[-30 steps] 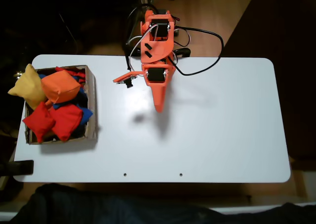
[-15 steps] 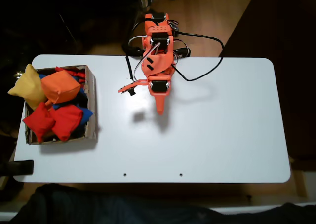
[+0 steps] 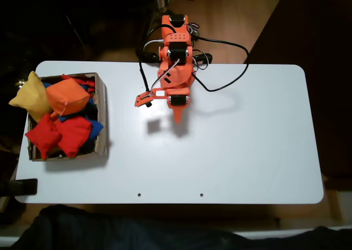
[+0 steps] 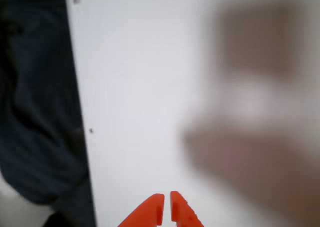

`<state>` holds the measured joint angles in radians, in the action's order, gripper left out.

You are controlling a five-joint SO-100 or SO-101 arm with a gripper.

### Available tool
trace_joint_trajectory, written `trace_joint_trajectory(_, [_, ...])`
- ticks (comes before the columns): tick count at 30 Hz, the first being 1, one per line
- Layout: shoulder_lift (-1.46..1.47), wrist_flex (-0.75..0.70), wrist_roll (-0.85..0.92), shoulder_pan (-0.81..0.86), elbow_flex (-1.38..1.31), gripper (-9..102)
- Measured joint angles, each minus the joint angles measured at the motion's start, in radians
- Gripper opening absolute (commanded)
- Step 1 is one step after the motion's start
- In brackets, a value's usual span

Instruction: Grasp a bag and put it in the box.

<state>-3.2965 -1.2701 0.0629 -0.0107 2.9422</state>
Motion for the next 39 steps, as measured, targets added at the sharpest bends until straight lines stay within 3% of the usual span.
trace_joint_trajectory(10, [-0.005, -0.078, 0.003, 0.012, 0.000, 0])
trace_joint_trajectory(39, [-0.006, -0.078, 0.002, 0.018, 0.000, 0])
